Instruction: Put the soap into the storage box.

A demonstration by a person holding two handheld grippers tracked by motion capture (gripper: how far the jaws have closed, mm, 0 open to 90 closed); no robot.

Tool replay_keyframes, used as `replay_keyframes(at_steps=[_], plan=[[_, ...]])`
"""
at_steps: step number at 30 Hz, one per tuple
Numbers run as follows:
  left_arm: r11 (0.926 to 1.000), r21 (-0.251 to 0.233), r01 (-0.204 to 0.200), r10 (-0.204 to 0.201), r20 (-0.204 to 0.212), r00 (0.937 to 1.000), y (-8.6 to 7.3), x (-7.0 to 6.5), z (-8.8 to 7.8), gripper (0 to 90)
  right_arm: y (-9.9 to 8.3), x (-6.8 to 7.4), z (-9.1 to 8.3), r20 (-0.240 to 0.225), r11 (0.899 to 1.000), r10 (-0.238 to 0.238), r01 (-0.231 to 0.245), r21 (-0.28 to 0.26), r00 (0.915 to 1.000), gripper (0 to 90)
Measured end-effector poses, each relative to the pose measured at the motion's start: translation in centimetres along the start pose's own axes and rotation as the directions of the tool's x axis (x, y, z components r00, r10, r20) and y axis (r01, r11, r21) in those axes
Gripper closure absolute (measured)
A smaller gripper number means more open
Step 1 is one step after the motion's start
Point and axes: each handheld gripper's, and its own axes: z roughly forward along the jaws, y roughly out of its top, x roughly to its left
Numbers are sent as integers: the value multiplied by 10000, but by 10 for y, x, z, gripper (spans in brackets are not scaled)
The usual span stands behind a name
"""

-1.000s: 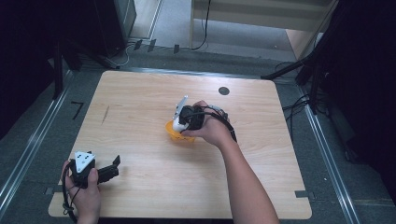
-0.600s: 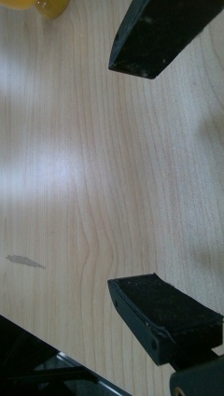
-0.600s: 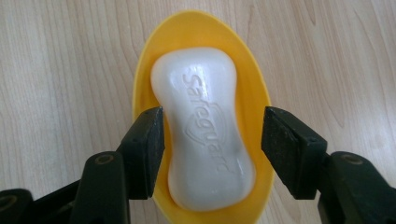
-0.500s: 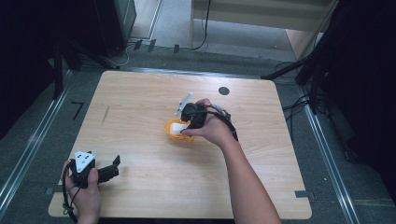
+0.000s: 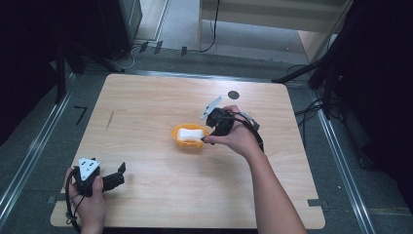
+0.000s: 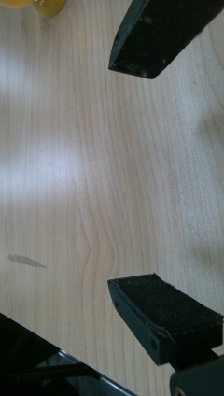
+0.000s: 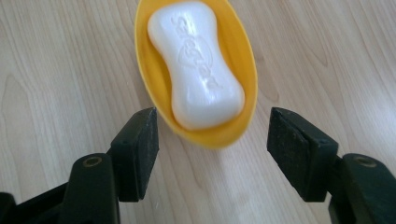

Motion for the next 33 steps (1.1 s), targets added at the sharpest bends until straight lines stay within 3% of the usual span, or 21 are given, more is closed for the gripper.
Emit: replay_keyframes(at_steps=[10,33], plan=[[10000,-32,-90,89,-48,9999,0,-2,0,0,-42,5,-9,-13,9985,544,-544,-50,9985,309],[9999,-40,-123,123,-36,9999,0,-2,0,0,-100,21,-13,38,9894,1453,-1453,-86,9894,250]])
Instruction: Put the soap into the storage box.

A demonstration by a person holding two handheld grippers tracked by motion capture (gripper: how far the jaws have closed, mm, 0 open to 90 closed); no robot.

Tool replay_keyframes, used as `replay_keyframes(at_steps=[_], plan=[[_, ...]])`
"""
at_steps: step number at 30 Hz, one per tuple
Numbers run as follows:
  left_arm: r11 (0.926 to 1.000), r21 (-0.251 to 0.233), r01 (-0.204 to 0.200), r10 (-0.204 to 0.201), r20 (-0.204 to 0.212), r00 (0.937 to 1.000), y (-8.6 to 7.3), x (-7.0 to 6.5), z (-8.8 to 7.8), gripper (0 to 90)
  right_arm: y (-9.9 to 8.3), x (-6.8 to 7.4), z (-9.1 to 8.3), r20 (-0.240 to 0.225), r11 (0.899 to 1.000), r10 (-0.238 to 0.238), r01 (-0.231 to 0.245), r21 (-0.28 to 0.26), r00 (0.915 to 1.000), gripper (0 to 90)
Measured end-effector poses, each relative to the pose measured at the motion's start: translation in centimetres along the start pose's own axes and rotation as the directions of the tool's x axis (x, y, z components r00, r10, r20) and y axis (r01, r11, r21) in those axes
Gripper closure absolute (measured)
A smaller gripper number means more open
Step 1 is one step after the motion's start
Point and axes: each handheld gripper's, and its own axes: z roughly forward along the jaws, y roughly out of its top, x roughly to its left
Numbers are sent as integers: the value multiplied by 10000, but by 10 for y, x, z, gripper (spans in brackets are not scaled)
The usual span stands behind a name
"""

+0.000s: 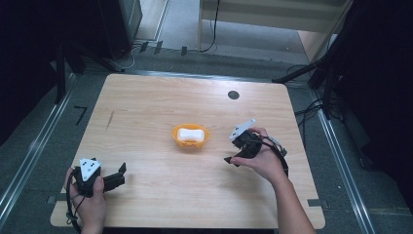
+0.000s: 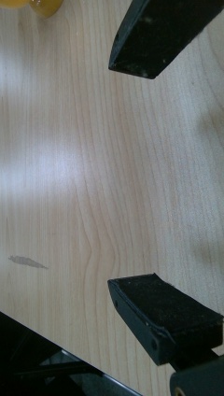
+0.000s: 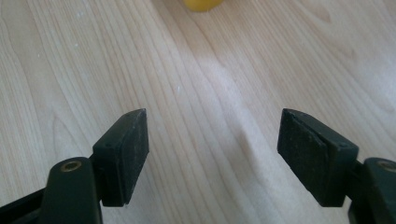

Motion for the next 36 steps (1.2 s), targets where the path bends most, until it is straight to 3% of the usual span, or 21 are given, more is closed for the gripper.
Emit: replay_keyframes(at_steps=[19,36], plan=[[10000,-1,-75,75,-36,10000,0,-1,0,0,-57,13,-9,563,9945,941,-912,-519,9940,151],[9998,0,-219,219,-69,9997,0,-2,-1,0,-113,26,-20,933,9732,1970,-1831,-1395,9760,132]])
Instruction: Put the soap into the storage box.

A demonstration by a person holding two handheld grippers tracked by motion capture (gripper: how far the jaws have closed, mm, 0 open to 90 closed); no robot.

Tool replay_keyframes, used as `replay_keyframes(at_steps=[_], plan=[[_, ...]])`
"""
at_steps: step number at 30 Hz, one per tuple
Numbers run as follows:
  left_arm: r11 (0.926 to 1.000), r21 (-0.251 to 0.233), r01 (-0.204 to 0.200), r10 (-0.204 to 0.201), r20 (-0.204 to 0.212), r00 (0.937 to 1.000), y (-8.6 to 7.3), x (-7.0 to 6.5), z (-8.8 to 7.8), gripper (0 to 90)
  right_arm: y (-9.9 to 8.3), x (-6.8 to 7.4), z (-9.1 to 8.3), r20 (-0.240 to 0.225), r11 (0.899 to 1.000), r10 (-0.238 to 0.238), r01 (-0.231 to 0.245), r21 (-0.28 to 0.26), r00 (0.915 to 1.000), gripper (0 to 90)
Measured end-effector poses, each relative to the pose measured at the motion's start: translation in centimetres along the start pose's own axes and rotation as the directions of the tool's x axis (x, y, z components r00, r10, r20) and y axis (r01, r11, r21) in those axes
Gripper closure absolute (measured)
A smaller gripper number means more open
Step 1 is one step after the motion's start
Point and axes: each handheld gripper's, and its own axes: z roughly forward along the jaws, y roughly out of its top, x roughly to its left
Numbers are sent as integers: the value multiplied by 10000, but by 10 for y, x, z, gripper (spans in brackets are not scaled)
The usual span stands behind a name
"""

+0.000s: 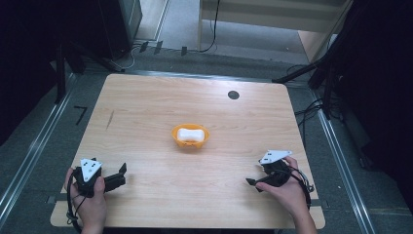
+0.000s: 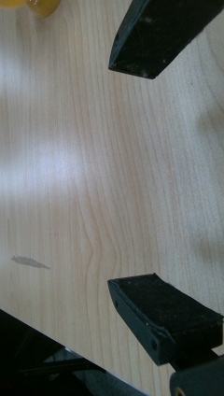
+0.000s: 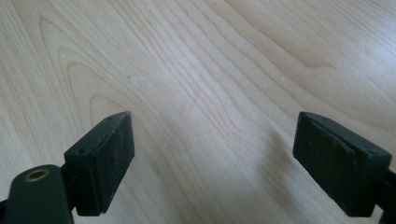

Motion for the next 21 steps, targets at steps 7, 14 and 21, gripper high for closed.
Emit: replay_keyframes(at_steps=[7,14,21], plan=[[10000,-23,15,-15,-10,10000,0,0,0,0,-23,-1,-12,344,9977,501,-485,-483,9982,130],[10000,-76,7,-7,2,10000,0,0,0,0,-43,-2,-24,639,9925,908,-850,-874,9938,129],[10000,-91,-36,36,-20,10000,-1,-1,-1,0,-64,-4,-37,835,9830,1412,-1297,-1296,9864,129]])
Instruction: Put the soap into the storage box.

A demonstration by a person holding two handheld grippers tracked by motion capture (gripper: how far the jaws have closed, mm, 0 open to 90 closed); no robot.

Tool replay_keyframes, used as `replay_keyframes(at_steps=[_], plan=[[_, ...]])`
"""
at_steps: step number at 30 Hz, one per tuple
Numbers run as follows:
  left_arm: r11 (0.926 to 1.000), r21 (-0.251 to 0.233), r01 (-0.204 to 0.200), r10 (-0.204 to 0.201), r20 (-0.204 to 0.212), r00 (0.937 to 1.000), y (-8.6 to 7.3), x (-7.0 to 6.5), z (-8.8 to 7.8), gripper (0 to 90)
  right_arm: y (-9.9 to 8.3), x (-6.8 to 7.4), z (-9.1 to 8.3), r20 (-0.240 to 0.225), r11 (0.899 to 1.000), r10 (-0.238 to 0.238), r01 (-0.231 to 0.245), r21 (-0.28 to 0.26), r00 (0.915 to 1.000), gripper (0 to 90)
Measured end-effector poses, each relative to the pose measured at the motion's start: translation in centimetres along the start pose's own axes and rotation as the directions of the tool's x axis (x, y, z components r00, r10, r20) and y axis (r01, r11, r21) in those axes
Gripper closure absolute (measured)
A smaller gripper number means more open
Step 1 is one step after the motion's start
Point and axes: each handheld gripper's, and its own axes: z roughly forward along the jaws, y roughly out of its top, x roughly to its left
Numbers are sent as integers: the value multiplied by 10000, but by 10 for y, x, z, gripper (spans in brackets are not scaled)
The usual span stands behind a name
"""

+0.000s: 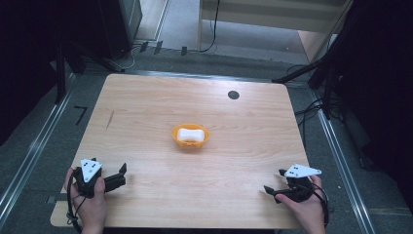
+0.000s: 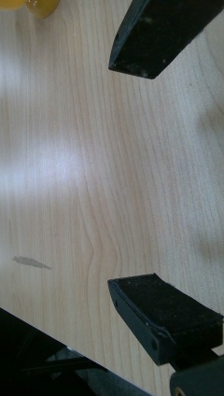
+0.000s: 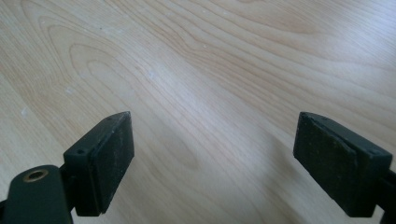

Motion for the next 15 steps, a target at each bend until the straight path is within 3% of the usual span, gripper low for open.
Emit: replay_keyframes(at_steps=[12,15], plan=[[9999,34,-157,157,-11,9999,0,-1,-1,0,-27,-11,-29,369,9952,795,-772,-598,9962,103],[9999,22,-170,170,1,9999,0,-1,-1,0,-31,-13,-35,407,9912,1042,-1004,-867,9937,51]])
